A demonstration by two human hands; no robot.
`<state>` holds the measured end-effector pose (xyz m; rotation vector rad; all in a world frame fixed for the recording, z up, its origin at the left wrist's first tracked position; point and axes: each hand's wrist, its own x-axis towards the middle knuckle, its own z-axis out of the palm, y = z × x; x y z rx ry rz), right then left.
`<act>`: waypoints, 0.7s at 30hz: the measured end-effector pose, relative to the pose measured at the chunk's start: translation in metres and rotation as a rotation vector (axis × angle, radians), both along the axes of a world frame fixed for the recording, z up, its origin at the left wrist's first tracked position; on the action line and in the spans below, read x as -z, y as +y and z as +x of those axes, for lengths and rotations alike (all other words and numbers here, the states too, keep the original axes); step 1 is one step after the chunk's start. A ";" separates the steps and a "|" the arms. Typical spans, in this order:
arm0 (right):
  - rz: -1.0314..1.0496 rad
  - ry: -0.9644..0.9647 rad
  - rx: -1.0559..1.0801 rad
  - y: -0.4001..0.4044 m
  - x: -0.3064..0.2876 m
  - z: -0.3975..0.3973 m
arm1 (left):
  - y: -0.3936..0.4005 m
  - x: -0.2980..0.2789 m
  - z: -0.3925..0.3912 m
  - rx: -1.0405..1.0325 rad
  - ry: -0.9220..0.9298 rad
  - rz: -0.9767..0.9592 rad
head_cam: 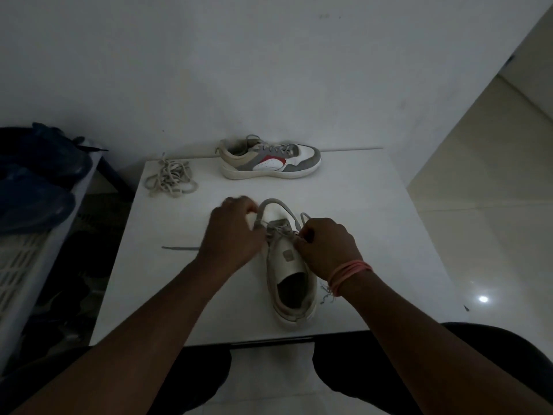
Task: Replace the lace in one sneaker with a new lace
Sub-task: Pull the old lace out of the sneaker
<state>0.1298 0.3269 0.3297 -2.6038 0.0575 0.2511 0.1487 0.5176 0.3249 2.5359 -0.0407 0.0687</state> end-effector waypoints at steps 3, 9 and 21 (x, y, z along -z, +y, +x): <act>-0.042 -0.028 -0.037 0.004 -0.001 -0.002 | -0.027 0.001 -0.014 0.240 -0.187 0.302; -0.019 -0.007 -0.021 0.002 -0.002 -0.002 | -0.015 0.002 -0.006 0.040 -0.240 0.273; -0.066 -0.032 -0.042 0.006 0.005 -0.002 | -0.034 0.000 -0.013 0.200 -0.139 0.508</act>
